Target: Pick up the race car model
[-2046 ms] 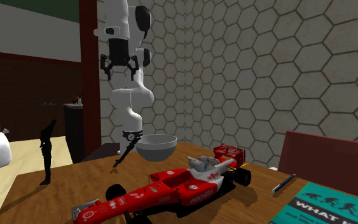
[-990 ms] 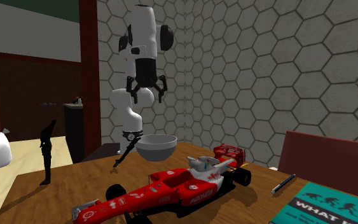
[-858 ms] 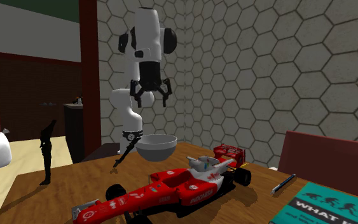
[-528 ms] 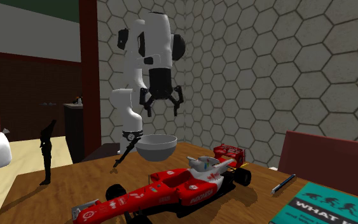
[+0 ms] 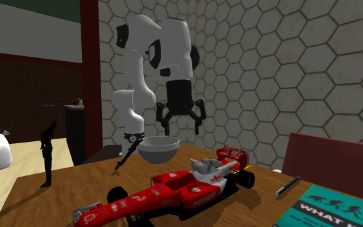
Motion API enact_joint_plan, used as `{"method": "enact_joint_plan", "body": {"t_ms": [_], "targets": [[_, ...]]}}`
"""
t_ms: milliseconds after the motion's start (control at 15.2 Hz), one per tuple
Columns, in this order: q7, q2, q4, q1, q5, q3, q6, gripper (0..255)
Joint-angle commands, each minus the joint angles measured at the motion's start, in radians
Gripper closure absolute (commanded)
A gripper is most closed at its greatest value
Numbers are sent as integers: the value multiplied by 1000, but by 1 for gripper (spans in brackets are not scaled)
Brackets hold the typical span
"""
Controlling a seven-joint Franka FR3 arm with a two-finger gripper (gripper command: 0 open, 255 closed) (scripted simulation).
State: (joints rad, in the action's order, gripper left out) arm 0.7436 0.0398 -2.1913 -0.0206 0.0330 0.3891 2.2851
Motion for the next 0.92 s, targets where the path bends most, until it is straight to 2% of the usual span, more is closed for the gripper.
{"method": "enact_joint_plan", "body": {"t_ms": [0, 264, 726, 858], "targets": [[72, 84, 58, -9, -51, 1, 37, 0], [178, 210, 167, -41, -129, -17, 70, 0], [201, 274, 140, -54, -165, -33, 156, 0], [200, 274, 140, -54, -165, -33, 156, 0]]}}
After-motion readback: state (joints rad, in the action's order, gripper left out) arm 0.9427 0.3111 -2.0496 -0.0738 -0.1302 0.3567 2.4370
